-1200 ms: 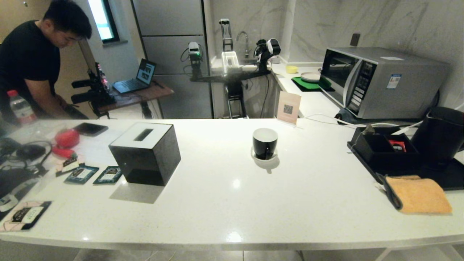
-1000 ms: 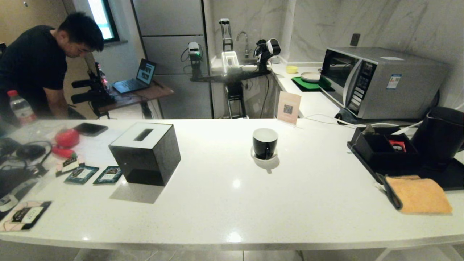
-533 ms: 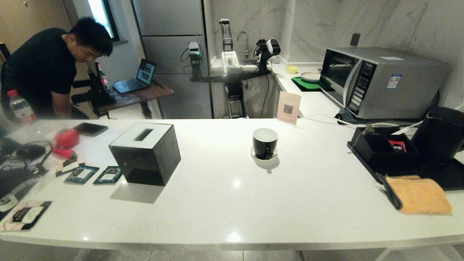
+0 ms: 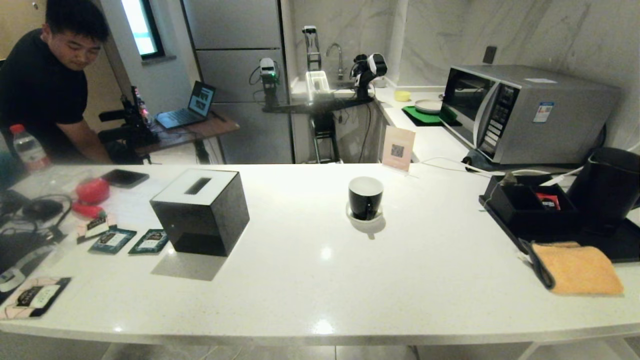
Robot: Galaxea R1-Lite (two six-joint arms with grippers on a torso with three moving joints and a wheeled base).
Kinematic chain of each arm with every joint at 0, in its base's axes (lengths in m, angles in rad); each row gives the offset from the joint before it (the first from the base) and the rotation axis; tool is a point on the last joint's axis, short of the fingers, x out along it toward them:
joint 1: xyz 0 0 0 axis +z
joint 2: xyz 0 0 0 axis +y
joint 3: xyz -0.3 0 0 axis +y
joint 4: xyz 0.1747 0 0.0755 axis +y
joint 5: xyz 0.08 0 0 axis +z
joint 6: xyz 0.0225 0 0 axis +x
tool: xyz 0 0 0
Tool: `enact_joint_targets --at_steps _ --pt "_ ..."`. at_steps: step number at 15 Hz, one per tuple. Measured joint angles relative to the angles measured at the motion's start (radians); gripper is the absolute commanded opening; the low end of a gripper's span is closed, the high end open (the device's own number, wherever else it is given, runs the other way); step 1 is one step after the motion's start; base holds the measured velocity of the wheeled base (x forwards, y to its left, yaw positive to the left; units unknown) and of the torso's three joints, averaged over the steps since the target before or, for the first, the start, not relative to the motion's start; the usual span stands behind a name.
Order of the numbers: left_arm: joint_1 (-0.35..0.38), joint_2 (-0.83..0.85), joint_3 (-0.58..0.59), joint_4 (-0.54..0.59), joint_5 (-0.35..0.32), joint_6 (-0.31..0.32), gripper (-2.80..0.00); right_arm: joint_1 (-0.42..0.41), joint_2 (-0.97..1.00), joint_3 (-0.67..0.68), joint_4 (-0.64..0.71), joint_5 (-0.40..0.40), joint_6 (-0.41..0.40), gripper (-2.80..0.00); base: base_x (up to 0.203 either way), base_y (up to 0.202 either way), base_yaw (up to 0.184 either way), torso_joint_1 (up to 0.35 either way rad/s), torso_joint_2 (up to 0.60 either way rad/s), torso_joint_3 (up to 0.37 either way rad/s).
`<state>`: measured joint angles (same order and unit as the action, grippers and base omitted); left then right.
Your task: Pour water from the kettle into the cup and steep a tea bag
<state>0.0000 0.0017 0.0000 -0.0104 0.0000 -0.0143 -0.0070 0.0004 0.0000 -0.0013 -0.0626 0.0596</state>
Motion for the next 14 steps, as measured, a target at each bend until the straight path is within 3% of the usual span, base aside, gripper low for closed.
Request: enact_joint_targets --at_steps 14 --pt "0.000 0.000 0.000 0.000 0.000 0.003 -2.80 0.000 0.000 0.000 0.000 0.000 0.000 -2.80 0.000 0.000 0.000 0.000 0.00 0.000"
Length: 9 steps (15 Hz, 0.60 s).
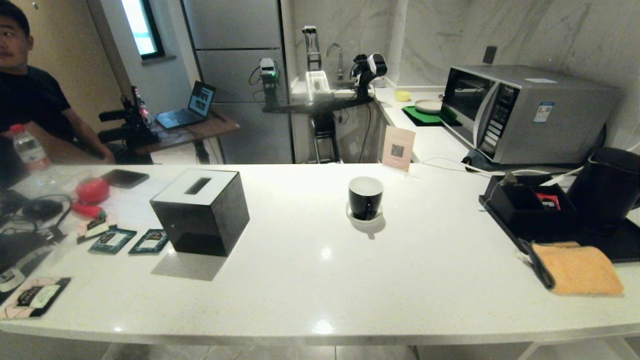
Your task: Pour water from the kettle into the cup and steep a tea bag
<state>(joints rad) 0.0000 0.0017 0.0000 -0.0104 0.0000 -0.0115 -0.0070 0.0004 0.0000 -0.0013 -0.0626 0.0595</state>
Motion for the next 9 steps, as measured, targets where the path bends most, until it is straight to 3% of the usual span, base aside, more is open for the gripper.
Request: enact_joint_targets --at_steps 5,9 --pt "-0.001 0.000 0.000 0.001 0.000 0.000 -2.80 -0.002 0.000 0.000 -0.001 0.000 0.000 -2.80 0.000 -0.017 -0.002 0.002 0.00 0.000" --pt "0.000 0.000 0.000 0.000 0.000 0.000 -2.80 0.001 0.000 0.000 0.001 0.000 0.000 -2.80 0.000 -0.183 0.001 0.004 0.00 0.004"
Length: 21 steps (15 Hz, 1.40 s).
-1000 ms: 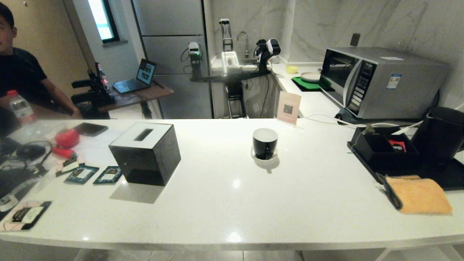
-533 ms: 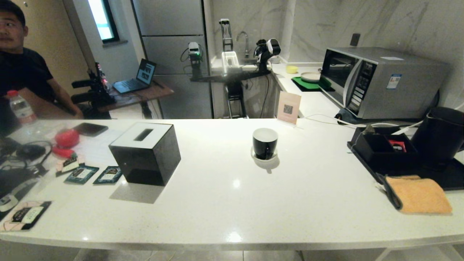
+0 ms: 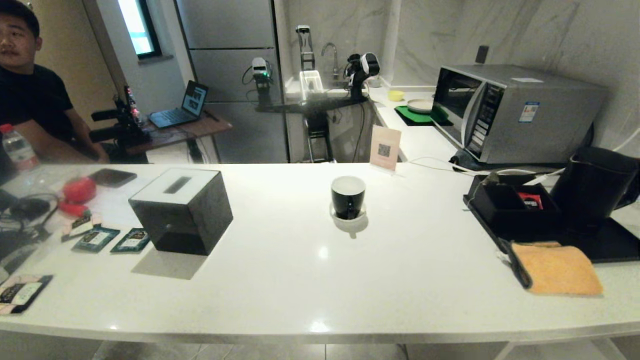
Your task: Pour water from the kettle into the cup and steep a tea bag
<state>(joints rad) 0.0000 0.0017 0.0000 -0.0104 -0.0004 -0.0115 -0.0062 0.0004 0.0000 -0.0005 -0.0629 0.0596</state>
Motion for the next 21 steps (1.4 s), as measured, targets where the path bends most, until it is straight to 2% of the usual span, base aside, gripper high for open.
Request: enact_joint_targets --at_steps 16,21 --pt "0.000 0.000 0.000 0.000 0.000 -0.001 -2.80 -0.001 0.000 0.000 -0.001 0.001 0.000 -2.80 0.000 -0.193 0.000 0.002 0.00 0.003" --pt "0.001 0.000 0.000 0.000 0.000 -0.002 -2.80 -0.001 0.000 0.000 -0.001 0.001 0.000 -2.80 0.000 -0.021 0.000 0.001 0.00 0.001"
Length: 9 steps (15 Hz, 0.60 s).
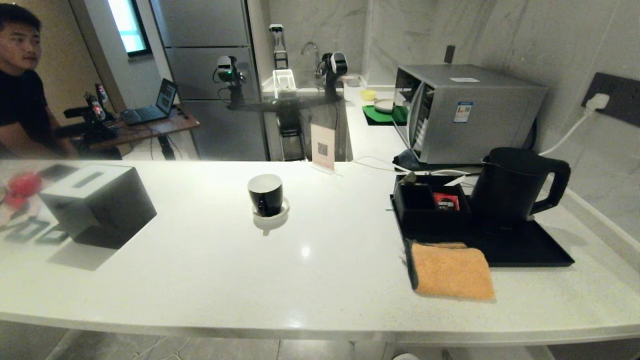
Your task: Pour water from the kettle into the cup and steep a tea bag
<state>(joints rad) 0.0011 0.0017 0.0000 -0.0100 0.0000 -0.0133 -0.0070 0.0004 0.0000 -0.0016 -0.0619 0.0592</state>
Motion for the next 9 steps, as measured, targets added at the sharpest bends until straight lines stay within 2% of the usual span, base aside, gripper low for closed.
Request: enact_joint_targets --at_steps 9 --pt "-0.001 0.000 0.000 0.000 0.000 0.000 -2.80 0.000 0.000 0.000 0.001 -0.001 -0.002 -2.80 0.000 0.000 0.000 0.000 0.00 0.000"
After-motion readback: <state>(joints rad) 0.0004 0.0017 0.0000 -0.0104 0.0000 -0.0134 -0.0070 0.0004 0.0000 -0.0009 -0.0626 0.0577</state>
